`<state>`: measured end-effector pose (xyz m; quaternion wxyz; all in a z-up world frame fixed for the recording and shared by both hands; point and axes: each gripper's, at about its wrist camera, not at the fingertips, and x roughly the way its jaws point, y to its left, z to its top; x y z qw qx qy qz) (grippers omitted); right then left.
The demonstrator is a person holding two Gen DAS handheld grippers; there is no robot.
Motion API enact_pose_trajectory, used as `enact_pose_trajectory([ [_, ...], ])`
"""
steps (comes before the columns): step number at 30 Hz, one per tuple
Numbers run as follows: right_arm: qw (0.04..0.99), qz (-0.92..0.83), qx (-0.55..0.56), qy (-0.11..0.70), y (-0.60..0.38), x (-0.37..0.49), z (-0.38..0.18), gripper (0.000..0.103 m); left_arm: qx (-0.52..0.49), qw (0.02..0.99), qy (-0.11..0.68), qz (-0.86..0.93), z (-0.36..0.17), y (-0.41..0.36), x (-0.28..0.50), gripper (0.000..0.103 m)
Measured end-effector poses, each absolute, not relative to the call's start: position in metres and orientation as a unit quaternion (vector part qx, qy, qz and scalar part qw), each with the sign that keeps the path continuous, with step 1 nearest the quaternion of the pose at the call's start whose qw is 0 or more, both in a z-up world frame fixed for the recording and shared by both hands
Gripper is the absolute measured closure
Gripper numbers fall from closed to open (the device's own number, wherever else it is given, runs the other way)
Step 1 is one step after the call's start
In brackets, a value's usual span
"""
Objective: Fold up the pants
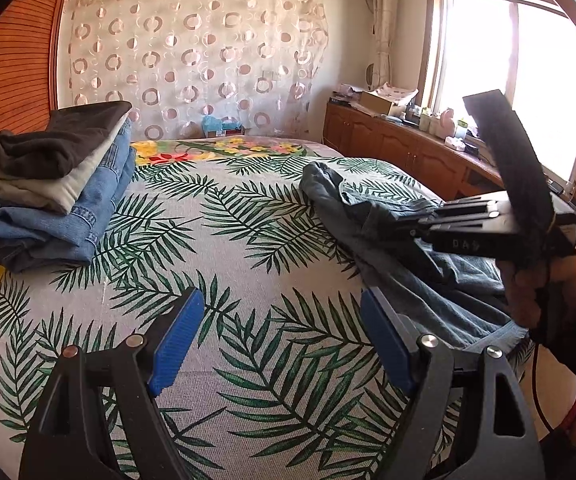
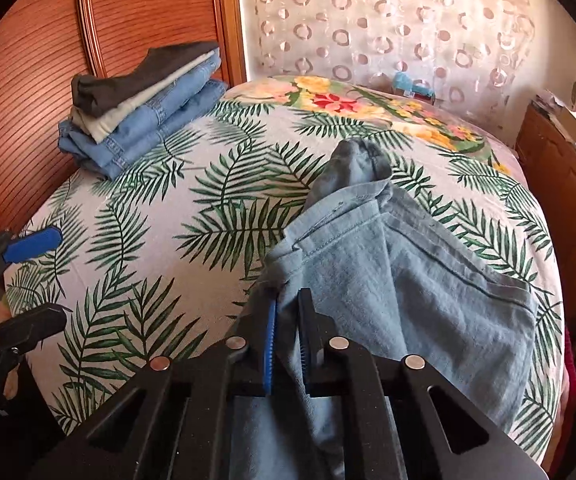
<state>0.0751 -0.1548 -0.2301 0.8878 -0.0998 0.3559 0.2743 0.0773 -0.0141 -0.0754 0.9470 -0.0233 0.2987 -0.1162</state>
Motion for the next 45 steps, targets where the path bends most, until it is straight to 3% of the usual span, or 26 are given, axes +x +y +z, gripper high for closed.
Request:
enact_pose_trajectory([
  [9,0.914,0.239,-0.072,0.321,-0.201,0.074,-0.200,0.097,-0.021,0.946,0.299,-0.119,-0.076,-0.015,0.077,0.022],
  [21,0.923,0.165,-0.050,0.344,-0.241,0.107,-0.206,0.097,-0.013,0.942,0.308,-0.131,-0.078,-0.022,0.079,0.022],
  [22,0.924,0.160,-0.045,0.344,-0.243,0.108,-0.206,0.096,-0.012,0.941,0.310,-0.133,-0.078,-0.023,0.080,0.022],
  [24,0.926,0.147,-0.037,0.347,-0.247,0.111,-0.207,0.078,-0.009,0.937,0.317,-0.143,-0.079,-0.027,0.084,0.022],
  [25,0.926,0.145,-0.031,0.346,-0.249,0.112,-0.208,0.077,-0.005,0.934,0.323,-0.150,-0.080,-0.029,0.086,0.022],
  [45,0.894,0.169,-0.098,0.403,-0.220,0.141,-0.240,0.077,0.057,0.904,0.370,-0.206,-0.090,-0.083,0.117,0.022],
])
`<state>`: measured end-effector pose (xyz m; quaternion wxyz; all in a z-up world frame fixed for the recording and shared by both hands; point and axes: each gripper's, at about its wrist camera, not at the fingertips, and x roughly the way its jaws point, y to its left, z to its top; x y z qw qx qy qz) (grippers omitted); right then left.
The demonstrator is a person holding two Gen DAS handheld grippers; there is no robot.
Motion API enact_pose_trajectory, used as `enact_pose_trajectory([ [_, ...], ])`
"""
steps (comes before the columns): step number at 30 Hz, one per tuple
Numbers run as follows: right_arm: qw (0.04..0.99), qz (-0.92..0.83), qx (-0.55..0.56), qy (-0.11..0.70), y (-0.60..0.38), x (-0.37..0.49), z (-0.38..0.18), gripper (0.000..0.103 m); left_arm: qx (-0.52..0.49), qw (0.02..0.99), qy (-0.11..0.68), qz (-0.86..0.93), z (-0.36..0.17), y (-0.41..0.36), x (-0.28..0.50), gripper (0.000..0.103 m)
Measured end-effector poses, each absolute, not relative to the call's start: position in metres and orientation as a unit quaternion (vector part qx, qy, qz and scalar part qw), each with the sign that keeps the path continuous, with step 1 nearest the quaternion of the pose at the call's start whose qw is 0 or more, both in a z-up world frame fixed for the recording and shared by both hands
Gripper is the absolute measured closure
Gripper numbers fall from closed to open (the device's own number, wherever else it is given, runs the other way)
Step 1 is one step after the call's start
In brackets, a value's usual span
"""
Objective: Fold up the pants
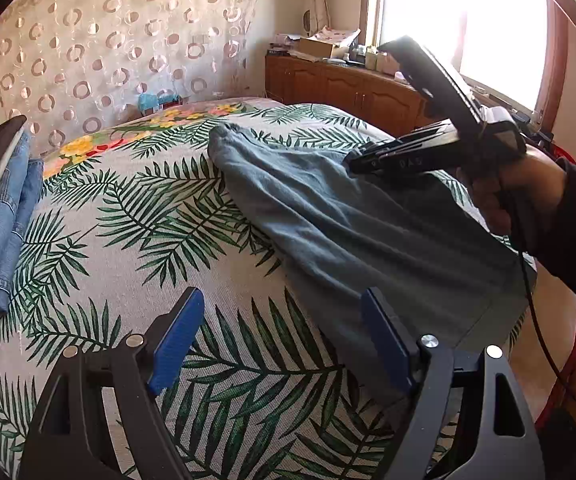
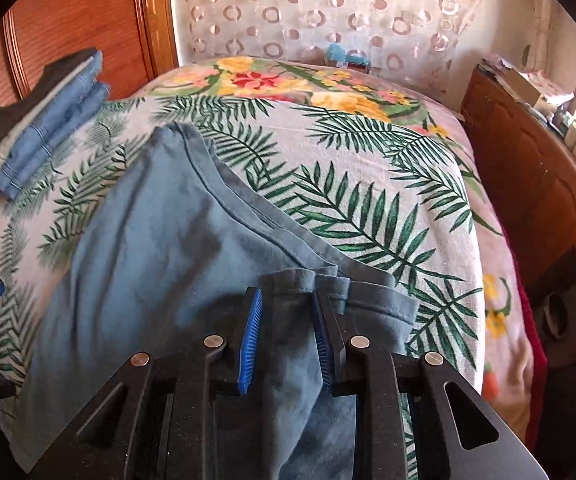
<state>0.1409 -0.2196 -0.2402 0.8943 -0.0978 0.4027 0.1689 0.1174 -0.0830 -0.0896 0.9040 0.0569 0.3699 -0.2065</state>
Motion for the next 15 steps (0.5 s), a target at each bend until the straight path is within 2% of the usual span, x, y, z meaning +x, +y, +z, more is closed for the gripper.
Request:
enact_pose_trajectory([
  [2,0.895,0.165,-0.100,0.403,-0.220,0.143,-0.241,0.077,0.057,0.903,0.374,-0.204,-0.093,-0.083,0.120,0.022],
  [5,0.899,0.155,-0.106,0.397,-0.221,0.145,-0.240,0.094,0.059,0.901,0.380,-0.202,-0.097,-0.084,0.123,0.022],
  [7,0.908,0.147,-0.097,0.379,-0.227,0.142,-0.233,0.098,0.060,0.899,0.384,-0.202,-0.100,-0.085,0.124,0.022],
  [15,0.936,0.118,-0.055,0.326,-0.257,0.137,-0.213,0.099,0.060,0.898,0.386,-0.200,-0.102,-0.086,0.122,0.022],
])
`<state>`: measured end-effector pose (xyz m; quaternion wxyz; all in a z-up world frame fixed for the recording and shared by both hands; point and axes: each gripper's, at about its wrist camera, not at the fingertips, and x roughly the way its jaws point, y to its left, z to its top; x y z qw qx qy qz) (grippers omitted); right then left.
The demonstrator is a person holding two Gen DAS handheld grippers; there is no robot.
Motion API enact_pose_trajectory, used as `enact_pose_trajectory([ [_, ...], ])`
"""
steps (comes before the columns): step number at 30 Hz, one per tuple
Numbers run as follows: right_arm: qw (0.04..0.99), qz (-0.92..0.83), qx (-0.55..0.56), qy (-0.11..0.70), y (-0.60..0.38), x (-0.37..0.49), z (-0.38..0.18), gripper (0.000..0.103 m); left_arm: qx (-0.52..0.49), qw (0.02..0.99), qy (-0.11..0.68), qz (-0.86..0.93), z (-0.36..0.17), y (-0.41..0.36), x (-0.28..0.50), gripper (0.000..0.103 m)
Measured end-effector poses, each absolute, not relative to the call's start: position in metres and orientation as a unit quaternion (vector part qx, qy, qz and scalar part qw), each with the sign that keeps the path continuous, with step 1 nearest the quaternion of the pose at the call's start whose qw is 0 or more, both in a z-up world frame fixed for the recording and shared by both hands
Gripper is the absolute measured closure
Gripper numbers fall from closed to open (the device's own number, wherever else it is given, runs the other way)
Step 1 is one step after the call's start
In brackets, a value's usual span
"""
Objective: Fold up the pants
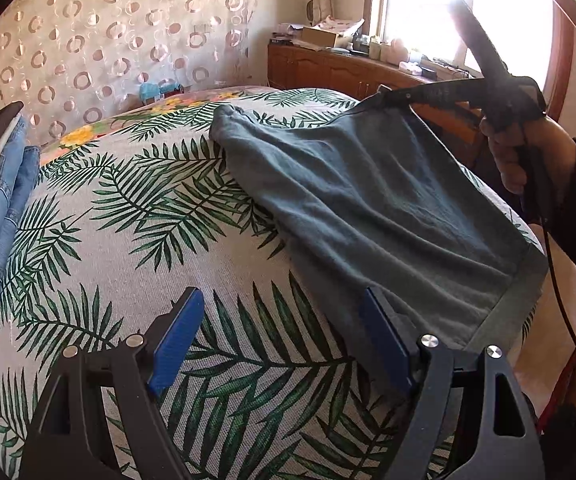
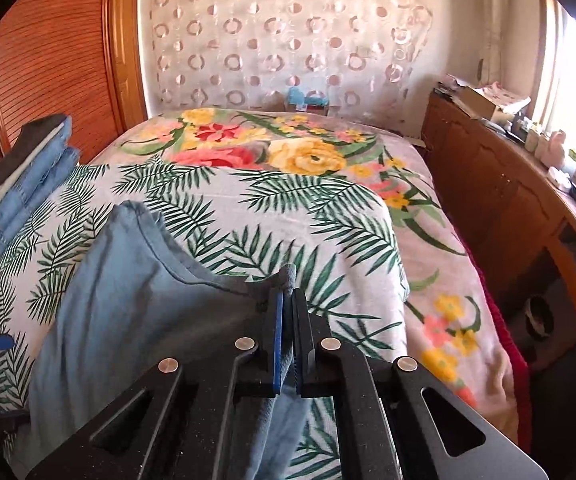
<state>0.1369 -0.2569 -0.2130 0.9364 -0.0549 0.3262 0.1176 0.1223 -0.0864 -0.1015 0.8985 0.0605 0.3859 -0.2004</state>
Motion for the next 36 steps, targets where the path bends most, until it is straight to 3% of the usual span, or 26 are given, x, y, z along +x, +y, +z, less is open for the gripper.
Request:
enact_pose_trajectory([
  [9,0.923,0.102,-0.042,0.368,-0.270,0.150,-0.235,0.099,0.069,0.895,0.394,-0.198,-0.105,-0.089,0.122,0.022],
  [10,0.923,0.103,-0.037,0.370,-0.272,0.151,-0.235,0.096,0.070,0.894,0.395,-0.198,-0.105,-0.089,0.123,0.022],
  [12,0.923,0.098,-0.031,0.370,-0.275,0.152,-0.234,0.080,0.071,0.893,0.399,-0.197,-0.106,-0.090,0.123,0.022],
  [14,0.923,0.099,-0.027,0.372,-0.278,0.152,-0.233,0.075,0.072,0.891,0.402,-0.197,-0.107,-0.090,0.124,0.022],
  [32,0.929,0.130,-0.009,0.348,-0.300,0.004,-0.228,0.074,0.073,0.890,0.406,-0.195,-0.109,-0.090,0.127,0.022],
  [36,0.927,0.136,0.001,0.349,-0.306,-0.020,-0.232,0.068,0.073,0.893,0.403,-0.185,-0.105,-0.089,0.125,0.022],
])
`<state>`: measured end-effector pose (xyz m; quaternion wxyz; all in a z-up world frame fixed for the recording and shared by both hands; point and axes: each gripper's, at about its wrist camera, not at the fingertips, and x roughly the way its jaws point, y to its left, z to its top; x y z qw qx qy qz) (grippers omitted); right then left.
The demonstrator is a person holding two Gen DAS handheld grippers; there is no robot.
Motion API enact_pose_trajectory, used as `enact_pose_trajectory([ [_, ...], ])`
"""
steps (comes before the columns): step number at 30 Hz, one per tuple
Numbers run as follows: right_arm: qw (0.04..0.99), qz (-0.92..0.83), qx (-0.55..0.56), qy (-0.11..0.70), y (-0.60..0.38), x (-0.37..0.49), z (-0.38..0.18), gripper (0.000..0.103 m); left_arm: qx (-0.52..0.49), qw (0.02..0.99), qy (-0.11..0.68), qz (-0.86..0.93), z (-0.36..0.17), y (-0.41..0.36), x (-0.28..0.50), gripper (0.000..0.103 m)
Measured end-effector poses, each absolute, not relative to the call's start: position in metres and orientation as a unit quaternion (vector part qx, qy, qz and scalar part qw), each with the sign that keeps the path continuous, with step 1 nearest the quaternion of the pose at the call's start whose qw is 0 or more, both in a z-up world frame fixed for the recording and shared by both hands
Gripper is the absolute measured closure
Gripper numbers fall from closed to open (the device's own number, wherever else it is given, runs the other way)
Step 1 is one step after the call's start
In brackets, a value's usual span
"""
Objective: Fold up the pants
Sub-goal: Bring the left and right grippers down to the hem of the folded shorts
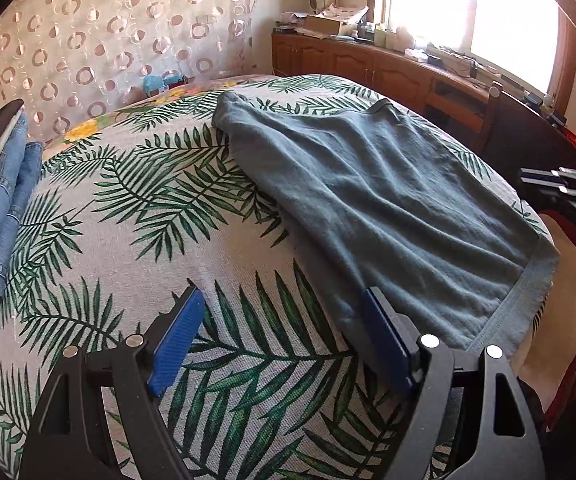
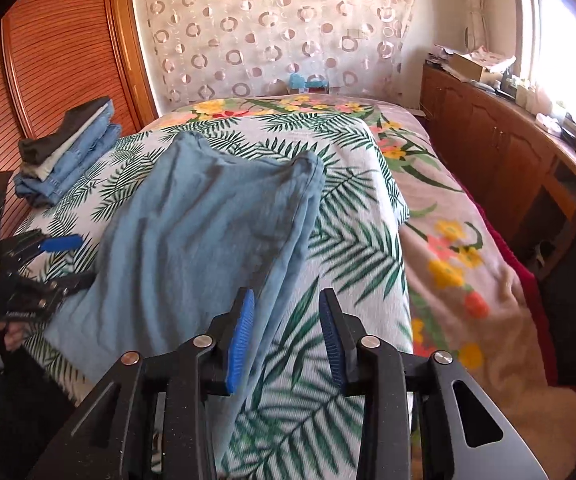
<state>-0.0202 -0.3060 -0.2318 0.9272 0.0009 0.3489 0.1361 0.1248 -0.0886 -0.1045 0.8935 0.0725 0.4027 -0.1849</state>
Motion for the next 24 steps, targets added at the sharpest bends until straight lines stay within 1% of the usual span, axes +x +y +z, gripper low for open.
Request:
enact_pose_trajectory([
  [4,0.926,0.138,0.011,0.352,-0.307,-0.035,-0.235,0.068,0.056,0.889,0.405,-0.206,-0.095,-0.091,0.112,0.022],
  [10,0.921,0.150,0.027,0.357,-0.303,-0.050,-0.241,0.068,0.067,0.882,0.400,-0.240,-0.086,-0.105,0.085,0.022],
  [15,0.918,0.161,0.031,0.362,-0.299,-0.056,-0.244,0.068,0.070,0.874,0.410,-0.252,-0.090,-0.107,0.077,0.035],
  [17,0.917,0.165,0.033,0.362,-0.299,-0.057,-0.244,0.068,0.063,0.870,0.417,-0.256,-0.093,-0.105,0.076,0.043],
  [19,0.916,0.168,0.034,0.362,-0.297,-0.057,-0.246,0.068,0.055,0.866,0.422,-0.262,-0.095,-0.103,0.074,0.047],
  [21,0.914,0.173,0.035,0.365,-0.296,-0.058,-0.248,0.068,0.051,0.864,0.425,-0.265,-0.097,-0.103,0.073,0.048],
  [22,0.914,0.174,0.035,0.366,-0.295,-0.058,-0.249,0.069,0.050,0.863,0.426,-0.266,-0.098,-0.103,0.073,0.048],
  [23,0.913,0.177,0.036,0.366,-0.295,-0.057,-0.248,0.075,0.050,0.863,0.427,-0.267,-0.099,-0.103,0.073,0.050],
  [24,0.913,0.178,0.037,0.366,-0.294,-0.057,-0.248,0.077,0.048,0.862,0.428,-0.269,-0.099,-0.103,0.072,0.052],
])
